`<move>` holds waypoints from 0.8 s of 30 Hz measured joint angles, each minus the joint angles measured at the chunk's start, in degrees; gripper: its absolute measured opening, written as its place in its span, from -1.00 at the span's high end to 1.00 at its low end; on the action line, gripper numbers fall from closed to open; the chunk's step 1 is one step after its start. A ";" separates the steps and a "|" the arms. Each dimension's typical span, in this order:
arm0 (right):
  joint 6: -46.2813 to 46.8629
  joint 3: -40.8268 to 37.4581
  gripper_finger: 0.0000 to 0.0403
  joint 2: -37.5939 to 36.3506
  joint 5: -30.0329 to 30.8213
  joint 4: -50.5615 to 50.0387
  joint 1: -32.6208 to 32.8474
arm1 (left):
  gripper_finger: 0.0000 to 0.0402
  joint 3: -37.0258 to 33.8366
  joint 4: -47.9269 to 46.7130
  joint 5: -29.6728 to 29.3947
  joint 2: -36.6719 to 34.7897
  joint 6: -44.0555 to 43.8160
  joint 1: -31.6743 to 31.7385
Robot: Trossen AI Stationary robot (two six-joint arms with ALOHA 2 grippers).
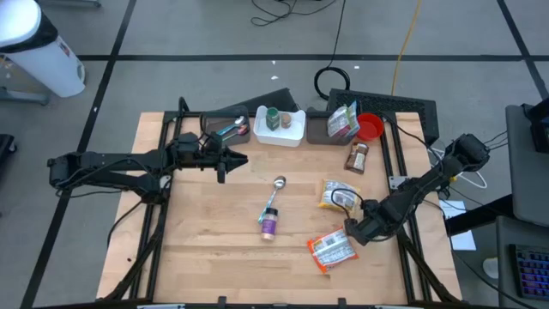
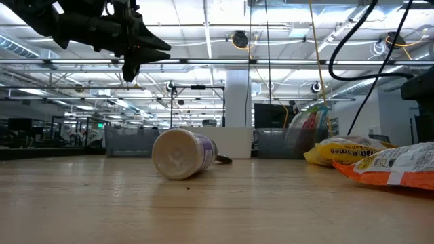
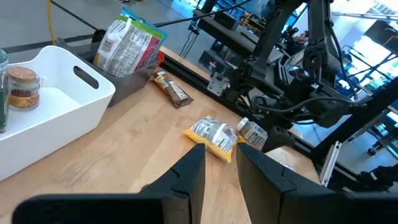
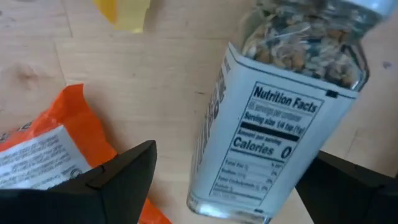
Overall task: Pick & Place Food Item
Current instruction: Put the white seasoning bottle into the white bin
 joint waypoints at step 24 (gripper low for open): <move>2.11 -2.49 -0.18 0.00 -4.48 -0.04 -0.85 | 0.51 -0.01 -0.35 -1.63 0.00 0.36 0.02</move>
